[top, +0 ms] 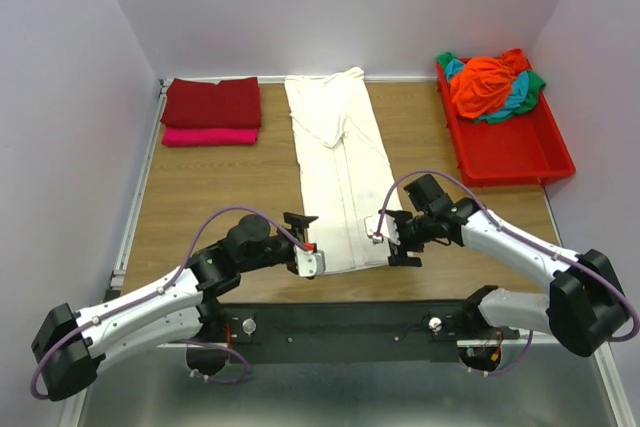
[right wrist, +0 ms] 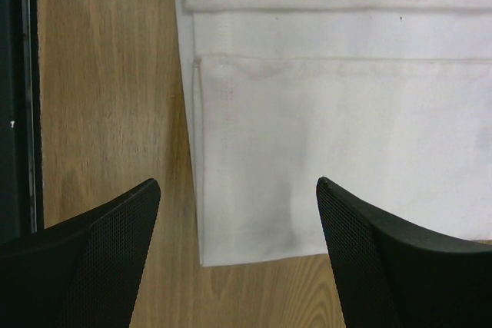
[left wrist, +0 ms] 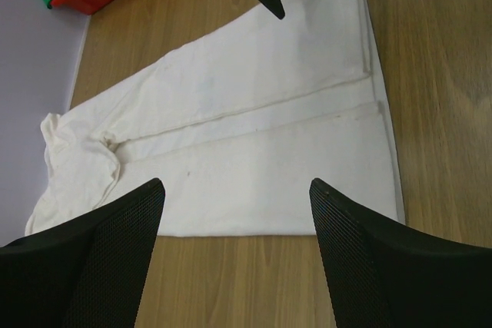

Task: Fold and stack the t-shirts
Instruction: Fold the tshirt

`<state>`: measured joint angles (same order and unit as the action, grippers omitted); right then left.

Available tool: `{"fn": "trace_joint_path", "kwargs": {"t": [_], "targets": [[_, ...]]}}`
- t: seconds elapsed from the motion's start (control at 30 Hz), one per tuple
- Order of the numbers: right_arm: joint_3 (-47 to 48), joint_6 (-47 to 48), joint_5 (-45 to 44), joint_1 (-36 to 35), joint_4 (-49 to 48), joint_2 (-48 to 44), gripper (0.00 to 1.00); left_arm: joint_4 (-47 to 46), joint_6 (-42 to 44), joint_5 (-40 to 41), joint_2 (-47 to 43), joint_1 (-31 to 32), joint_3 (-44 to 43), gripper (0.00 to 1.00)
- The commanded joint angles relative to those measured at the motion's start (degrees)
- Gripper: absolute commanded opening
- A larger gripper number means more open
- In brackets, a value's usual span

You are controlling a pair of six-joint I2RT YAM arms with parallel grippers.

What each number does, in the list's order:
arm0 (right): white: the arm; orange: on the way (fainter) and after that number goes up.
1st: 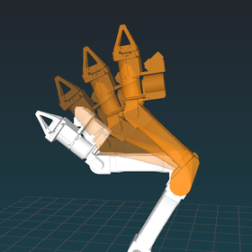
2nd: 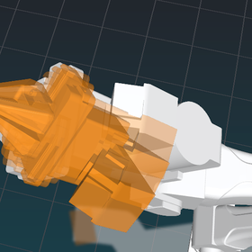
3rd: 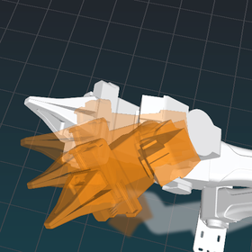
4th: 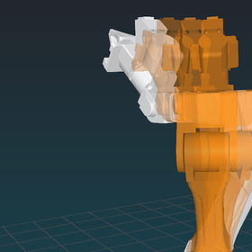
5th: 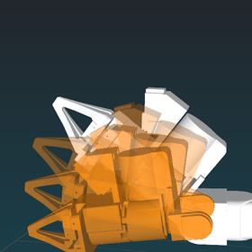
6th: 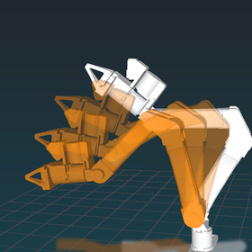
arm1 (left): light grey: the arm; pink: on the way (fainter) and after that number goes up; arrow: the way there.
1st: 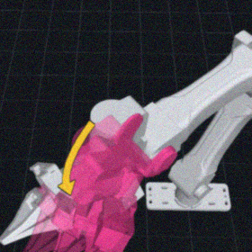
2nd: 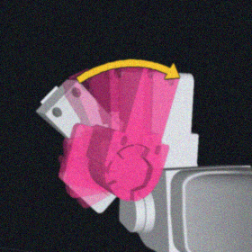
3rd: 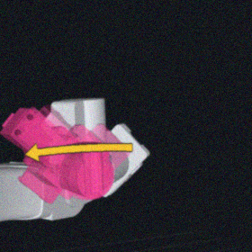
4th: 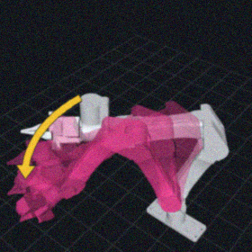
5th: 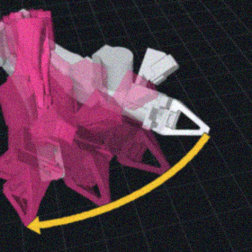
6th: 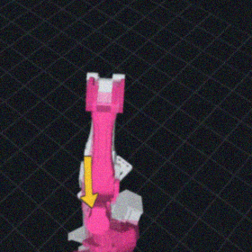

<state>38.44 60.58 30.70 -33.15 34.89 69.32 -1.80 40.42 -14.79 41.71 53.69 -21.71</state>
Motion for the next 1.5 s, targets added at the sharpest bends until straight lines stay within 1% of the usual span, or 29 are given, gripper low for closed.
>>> {"fn": "trace_joint_path", "kwargs": {"t": [0.0,0.23,0.33,0.43,0.53,0.63,0.73,0.77,0.87,1.1,1.27,1.37,1.47], "targets": [[-1.43,-1.16,-3.98,-1.04,-3.16,-0.50,0.89,1.19,2.73,2.39,2.05,2.02,0.27,0.84],[-2.75,-1.16,-4.85,-2.89,-4.40,0.38,0.89,-1.62,2.73,2.92,9.51,7.47,0.18,0.83],[-3.80,-0.11,-6.34,-3.85,-4.84,0.55,0.88,-1.63,5.27,0.29,12.15,9.75,0.09,0.80],[-4.86,0.94,-8.28,-4.21,-5.10,0.82,0.86,-2.68,5.89,0.72,16.98,10.90,-0.52,0.79],[-5.82,1.74,-8.99,-4.47,-5.80,0.99,0.84,-3.56,5.89,1.86,19.71,11.17,-1.40,0.79],[-6.36,1.56,-9.16,-4.82,-6.50,1.52,0.80,-4.17,6.25,2.22,23.66,11.35,-2.28,0.77],[-6.27,0.69,-10.13,-5.17,-6.86,2.05,0.72,-4.70,6.51,3.36,26.65,11.44,-2.80,0.76],[-6.01,0.42,-10.39,-5.26,-7.21,2.57,0.68,-4.70,6.42,3.88,27.36,11.52,-3.07,0.75],[-5.92,-0.55,-11.36,-5.44,-7.73,3.27,0.63,-4.70,6.60,5.11,29.64,11.52,-3.33,0.75],[-6.35,-2.04,-13.47,-5.35,-8.70,2.93,0.53,-1.81,6.51,7.23,32.55,11.61,-4.91,0.73],[-6.27,-3.01,-13.91,-5.44,-8.97,2.40,0.49,1.45,6.33,7.32,35.54,11.52,-7.02,0.68],[-6.00,-4.23,-15.14,-5.44,-9.05,2.31,0.42,3.11,6.25,7.75,35.81,11.52,-7.38,0.65],[-6.00,-4.50,-15.75,-5.52,-9.14,2.31,0.39,3.12,6.42,8.11,35.02,11.52,-6.76,0.63]]}}
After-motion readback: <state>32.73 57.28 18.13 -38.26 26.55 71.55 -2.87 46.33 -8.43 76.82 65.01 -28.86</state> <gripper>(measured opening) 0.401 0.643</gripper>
